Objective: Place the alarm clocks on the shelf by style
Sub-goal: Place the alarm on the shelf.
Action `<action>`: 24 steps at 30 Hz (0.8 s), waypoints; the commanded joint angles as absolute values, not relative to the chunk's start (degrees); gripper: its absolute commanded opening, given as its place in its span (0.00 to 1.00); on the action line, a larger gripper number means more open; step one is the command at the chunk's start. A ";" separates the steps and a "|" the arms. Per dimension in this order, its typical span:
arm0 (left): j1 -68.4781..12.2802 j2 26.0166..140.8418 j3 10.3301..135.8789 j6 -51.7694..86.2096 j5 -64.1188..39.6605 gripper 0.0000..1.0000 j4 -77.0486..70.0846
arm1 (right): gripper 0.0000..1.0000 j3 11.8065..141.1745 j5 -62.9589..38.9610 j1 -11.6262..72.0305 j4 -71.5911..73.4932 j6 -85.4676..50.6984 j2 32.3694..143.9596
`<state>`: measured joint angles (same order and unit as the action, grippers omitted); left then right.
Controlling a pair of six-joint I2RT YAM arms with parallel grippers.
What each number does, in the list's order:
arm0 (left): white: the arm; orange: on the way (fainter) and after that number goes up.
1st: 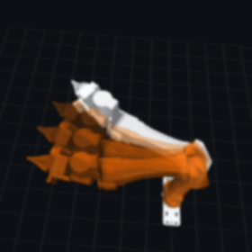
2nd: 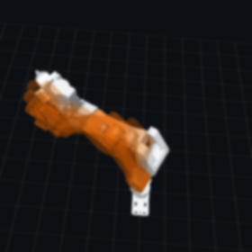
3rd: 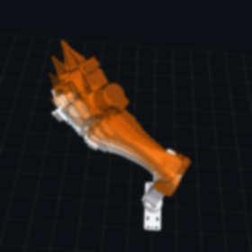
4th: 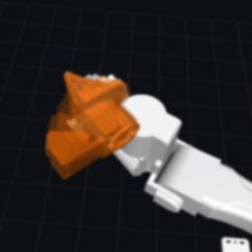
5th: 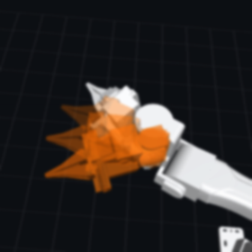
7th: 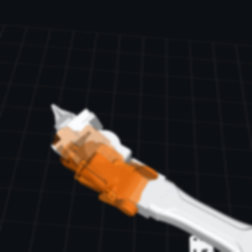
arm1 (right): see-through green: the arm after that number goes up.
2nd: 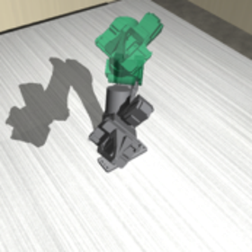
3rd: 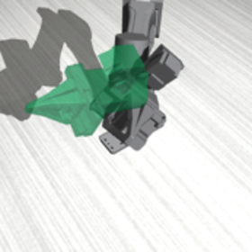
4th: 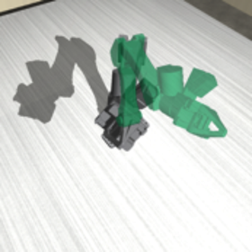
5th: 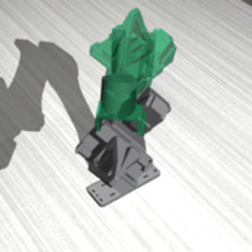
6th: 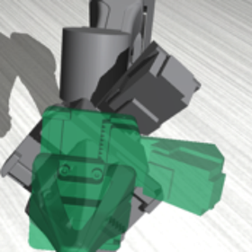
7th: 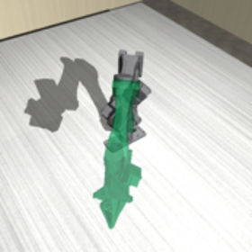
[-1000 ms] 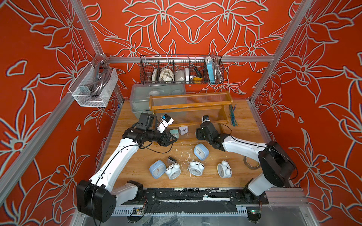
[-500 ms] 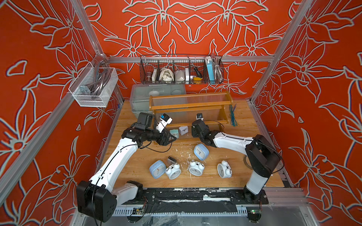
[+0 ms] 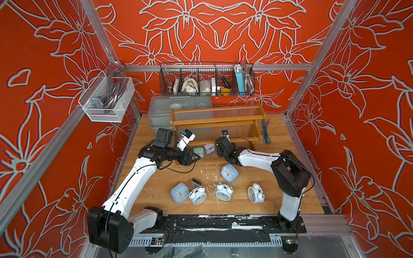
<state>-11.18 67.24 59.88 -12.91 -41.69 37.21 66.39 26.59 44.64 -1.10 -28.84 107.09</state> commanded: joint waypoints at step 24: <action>-10.02 66.18 58.35 -15.23 -43.48 0.64 38.64 | 0.94 66.88 20.43 44.83 -14.12 -30.54 93.73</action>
